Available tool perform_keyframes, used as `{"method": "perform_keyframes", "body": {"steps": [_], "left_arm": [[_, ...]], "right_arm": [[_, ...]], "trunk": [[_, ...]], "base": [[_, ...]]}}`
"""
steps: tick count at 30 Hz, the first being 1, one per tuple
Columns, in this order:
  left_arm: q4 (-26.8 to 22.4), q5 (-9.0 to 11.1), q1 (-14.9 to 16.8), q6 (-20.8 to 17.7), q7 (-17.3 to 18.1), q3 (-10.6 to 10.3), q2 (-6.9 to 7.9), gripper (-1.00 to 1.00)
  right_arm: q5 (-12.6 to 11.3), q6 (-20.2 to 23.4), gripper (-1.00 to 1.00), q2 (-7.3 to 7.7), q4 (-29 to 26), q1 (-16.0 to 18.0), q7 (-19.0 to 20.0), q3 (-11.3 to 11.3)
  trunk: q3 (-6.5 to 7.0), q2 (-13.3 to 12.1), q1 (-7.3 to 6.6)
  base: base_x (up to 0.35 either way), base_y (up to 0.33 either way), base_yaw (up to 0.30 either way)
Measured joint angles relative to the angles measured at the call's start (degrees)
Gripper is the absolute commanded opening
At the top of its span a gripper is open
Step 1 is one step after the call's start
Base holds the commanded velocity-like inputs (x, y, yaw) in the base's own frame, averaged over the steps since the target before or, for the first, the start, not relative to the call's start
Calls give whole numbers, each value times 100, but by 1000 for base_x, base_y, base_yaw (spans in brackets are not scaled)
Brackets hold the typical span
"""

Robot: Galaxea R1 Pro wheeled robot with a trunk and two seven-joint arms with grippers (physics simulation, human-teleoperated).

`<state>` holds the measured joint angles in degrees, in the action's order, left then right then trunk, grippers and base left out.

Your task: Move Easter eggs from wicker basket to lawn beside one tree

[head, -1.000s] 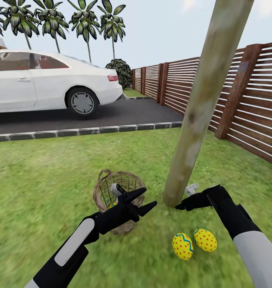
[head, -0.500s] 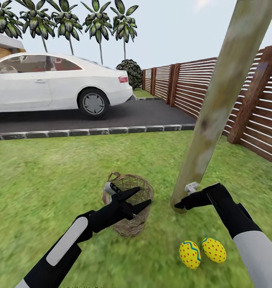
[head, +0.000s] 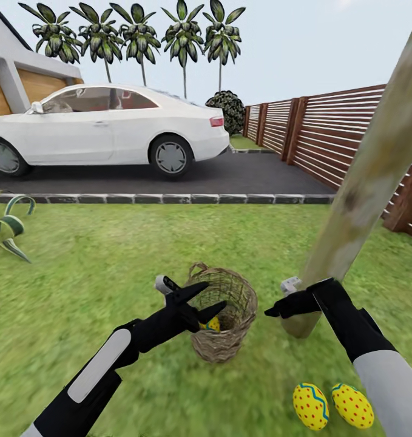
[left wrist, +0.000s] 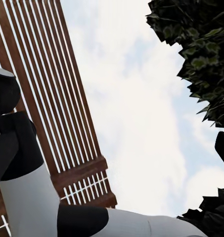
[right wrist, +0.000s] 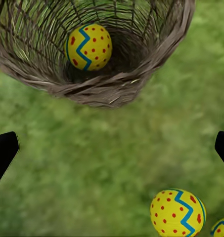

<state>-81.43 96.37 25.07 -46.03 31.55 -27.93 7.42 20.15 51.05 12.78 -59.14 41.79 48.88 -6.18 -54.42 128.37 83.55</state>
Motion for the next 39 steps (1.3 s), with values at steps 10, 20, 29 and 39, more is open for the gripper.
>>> {"method": "perform_keyframes", "body": {"steps": [10, 20, 29, 39], "left_arm": [[24, 120, 0, 9, 8, 0, 1, 100], [43, 138, -1, 9, 10, 0, 10, 100], [46, 143, 1, 17, 11, -1, 2, 100], [53, 149, -1, 26, 7, -11, -9, 100]], "right_arm": [[0, -3, 100, 0, 1, 1, 0, -1], [7, -9, 100, 0, 7, 1, -8, -4], [29, -1, 100, 1, 6, 0, -25, -2], [3, 2, 100, 8, 4, -4, -25, 2]], "trunk": [[0, 0, 0], [0, 0, -1], [0, 0, -1], [0, 0, -1]], "base": [[0, 0, 292], [22, 28, 292], [120, 182, 223], [27, 19, -166]]}}
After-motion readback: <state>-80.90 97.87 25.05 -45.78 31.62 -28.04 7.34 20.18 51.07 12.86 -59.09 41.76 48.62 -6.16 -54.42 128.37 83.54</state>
